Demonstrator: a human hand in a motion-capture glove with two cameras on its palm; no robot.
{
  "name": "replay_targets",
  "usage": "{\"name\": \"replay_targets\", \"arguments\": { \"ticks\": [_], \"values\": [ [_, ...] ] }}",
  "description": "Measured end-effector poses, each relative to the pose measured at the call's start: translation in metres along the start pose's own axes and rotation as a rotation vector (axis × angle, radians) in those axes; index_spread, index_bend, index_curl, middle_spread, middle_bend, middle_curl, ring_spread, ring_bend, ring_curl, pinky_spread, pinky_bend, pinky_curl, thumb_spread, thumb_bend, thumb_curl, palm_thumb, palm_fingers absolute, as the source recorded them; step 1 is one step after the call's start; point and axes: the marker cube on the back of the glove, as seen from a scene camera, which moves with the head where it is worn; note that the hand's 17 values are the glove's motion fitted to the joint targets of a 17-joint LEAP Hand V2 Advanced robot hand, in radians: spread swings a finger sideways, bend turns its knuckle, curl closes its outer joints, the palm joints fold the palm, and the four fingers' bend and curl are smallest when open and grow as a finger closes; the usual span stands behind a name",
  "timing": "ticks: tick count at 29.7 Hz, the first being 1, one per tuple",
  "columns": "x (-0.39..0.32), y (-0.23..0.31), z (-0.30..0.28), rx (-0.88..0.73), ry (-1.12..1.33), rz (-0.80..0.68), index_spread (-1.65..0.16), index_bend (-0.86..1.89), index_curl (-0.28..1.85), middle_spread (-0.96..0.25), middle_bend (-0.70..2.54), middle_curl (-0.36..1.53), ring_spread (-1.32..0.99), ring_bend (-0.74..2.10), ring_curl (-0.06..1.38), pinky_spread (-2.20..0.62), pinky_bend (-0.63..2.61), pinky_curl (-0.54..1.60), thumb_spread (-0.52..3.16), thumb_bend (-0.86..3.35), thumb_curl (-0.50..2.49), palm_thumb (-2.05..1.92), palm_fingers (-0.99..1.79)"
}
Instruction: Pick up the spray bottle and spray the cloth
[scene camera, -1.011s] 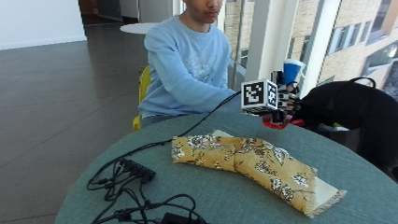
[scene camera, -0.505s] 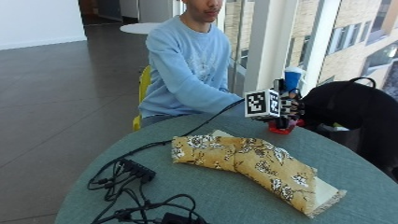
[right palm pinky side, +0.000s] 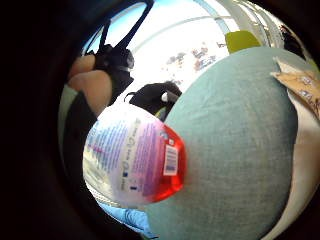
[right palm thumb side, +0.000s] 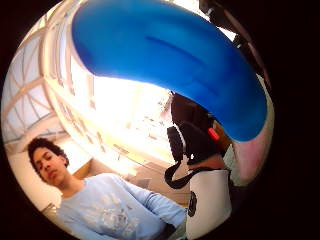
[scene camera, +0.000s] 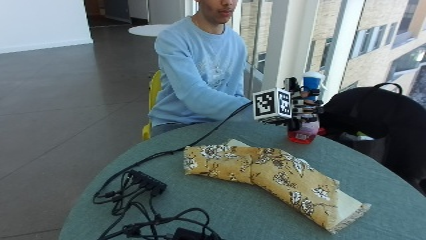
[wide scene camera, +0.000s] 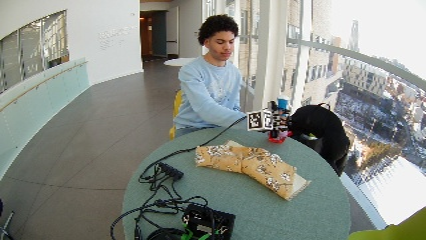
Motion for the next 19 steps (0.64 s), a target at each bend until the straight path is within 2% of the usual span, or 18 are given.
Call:
{"name": "replay_targets", "arguments": {
  "ticks": [4,12,19],
  "values": [
    [-0.016,0.026,-0.045,-0.034,0.116,-0.014,-0.33,0.02,0.16,-0.09,0.36,0.46,-0.06,0.42,0.37,0.14,0.30,0.38,0.99,-0.04,0.51,0.74,0.69],
    [-0.019,0.114,-0.130,-0.146,0.444,0.002,-0.34,0.11,0.17,-0.09,0.38,0.45,-0.04,0.39,0.34,0.17,0.27,0.36,1.04,-0.03,0.47,0.72,0.68],
    [-0.004,0.170,-0.164,-0.187,0.616,0.027,-0.34,0.12,0.19,-0.09,0.40,0.45,-0.04,0.36,0.34,0.18,0.22,0.34,1.06,-0.02,0.44,0.71,0.69]
  ]
}}
